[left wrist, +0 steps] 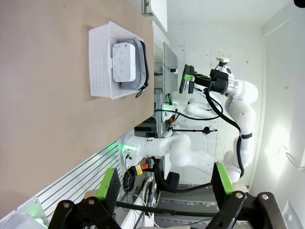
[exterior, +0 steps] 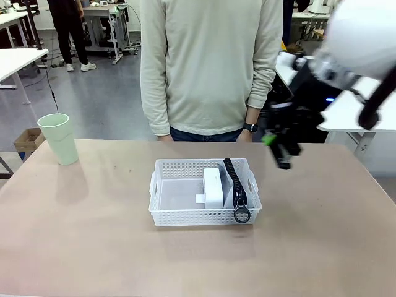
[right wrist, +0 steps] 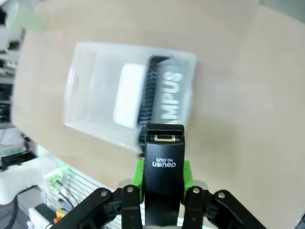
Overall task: Efficiently arrange items inside the basket to fit them all.
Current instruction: Pick up the Stapler and place it inside the Organizing basket.
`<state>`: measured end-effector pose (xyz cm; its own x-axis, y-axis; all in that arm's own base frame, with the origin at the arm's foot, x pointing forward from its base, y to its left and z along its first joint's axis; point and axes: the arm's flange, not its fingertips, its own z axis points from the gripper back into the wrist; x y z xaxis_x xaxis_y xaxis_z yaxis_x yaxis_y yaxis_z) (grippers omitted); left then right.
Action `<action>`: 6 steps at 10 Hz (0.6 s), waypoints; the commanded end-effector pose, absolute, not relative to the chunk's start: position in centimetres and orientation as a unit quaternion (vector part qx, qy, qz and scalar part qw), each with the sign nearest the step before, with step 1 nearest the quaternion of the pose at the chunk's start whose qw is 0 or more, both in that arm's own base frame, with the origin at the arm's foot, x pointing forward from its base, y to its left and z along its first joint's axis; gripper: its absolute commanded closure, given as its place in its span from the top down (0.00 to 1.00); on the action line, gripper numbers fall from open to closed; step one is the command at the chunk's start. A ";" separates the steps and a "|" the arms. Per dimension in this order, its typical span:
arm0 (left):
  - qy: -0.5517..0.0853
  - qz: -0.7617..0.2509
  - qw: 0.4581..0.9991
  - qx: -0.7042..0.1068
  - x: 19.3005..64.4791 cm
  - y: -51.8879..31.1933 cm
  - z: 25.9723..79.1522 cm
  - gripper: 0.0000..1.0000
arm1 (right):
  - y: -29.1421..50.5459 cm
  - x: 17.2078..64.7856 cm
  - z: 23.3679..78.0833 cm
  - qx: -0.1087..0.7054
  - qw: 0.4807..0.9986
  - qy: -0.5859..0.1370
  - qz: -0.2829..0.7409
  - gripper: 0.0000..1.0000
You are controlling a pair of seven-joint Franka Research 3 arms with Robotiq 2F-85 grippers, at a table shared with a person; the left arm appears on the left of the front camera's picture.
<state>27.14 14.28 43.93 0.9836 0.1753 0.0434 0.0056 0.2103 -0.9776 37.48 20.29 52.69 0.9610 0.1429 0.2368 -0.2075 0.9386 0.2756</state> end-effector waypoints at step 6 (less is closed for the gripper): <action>-0.069 0.053 0.772 -0.629 26.9 14.3 44.3 1.00 | 41.0 39.9 48.0 0.052 0.964 -0.116 0.232 0.37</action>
